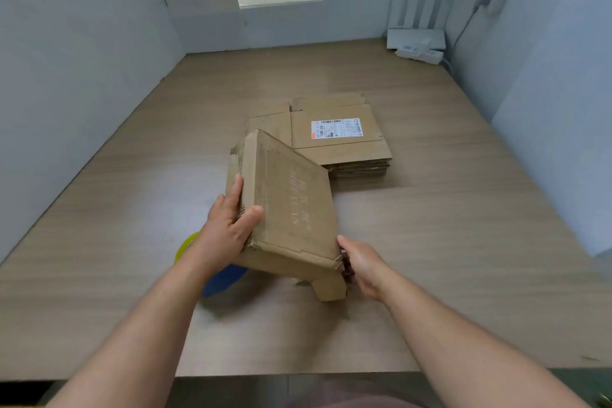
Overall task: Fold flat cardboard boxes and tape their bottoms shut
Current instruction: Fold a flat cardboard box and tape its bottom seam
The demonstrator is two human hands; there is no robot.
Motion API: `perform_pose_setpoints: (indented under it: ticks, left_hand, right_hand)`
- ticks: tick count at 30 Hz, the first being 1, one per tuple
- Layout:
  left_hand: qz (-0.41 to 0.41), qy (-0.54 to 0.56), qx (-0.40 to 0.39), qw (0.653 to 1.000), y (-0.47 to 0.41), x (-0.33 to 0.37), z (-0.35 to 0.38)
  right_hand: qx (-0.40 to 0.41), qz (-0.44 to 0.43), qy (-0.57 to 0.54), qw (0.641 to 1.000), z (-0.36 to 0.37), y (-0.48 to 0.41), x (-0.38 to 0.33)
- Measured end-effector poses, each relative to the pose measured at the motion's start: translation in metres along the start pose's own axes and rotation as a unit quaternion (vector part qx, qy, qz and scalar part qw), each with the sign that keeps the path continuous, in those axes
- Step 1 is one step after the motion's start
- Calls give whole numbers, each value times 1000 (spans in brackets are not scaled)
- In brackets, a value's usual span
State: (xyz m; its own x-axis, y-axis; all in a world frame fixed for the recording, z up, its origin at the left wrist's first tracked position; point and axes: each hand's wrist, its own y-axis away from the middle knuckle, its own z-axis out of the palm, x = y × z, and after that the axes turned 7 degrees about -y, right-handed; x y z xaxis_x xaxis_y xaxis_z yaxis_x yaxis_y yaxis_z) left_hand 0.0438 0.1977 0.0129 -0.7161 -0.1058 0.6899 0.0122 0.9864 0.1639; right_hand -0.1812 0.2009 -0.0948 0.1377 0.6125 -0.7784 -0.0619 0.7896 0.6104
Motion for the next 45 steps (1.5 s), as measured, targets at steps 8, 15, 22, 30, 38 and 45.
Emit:
perform_pose_setpoints:
  ticks: [8, 15, 22, 30, 38, 45]
  left_hand:
    - [-24, -42, -7, 999, -1, 25, 10]
    - [19, -296, -74, 952, -4, 86, 51]
    - [58, -352, -55, 933, -9, 101, 76]
    - [132, -39, -108, 985, -24, 81, 47]
    - [142, 32, -139, 980, -28, 64, 38]
    - [-57, -64, 144, 986, -21, -10, 37]
  right_hand:
    - [156, -66, 85, 982, -22, -9, -8]
    - [211, -34, 261, 941, -44, -7, 4]
    - [211, -293, 342, 867, -46, 40, -49]
    - [28, -457, 403, 792, -41, 83, -82]
    - [5, -455, 523, 720, -26, 76, -72]
    - [43, -485, 497, 718, -22, 76, -62]
